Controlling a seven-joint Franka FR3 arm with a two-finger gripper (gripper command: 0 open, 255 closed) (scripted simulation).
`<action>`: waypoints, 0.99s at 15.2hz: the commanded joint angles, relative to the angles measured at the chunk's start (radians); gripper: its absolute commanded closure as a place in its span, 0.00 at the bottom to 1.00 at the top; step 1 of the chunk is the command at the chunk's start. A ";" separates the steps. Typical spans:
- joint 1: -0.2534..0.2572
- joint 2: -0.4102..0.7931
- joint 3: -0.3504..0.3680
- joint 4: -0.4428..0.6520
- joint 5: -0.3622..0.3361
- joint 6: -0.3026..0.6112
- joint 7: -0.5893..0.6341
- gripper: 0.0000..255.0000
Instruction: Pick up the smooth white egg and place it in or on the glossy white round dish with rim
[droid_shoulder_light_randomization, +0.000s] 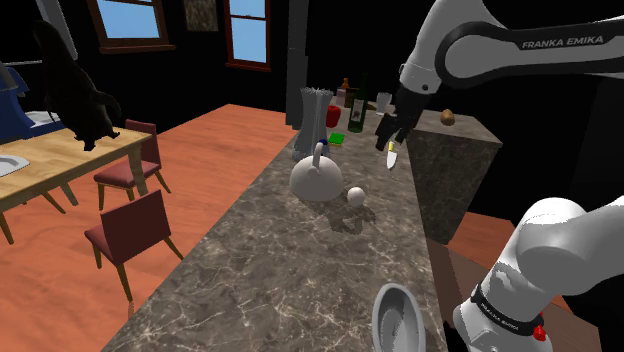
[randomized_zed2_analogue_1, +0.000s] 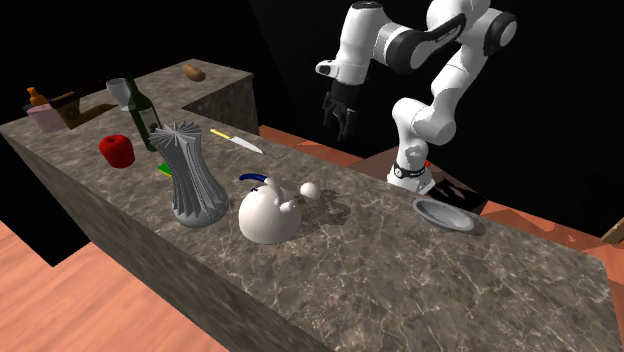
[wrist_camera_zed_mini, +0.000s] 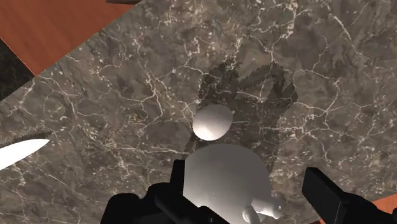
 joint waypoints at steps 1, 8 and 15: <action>-0.009 0.025 -0.002 -0.053 0.003 0.082 0.021 0.00; -0.033 0.186 -0.004 -0.167 0.020 0.366 0.095 0.00; -0.048 0.398 -0.005 -0.206 0.039 0.625 0.150 0.00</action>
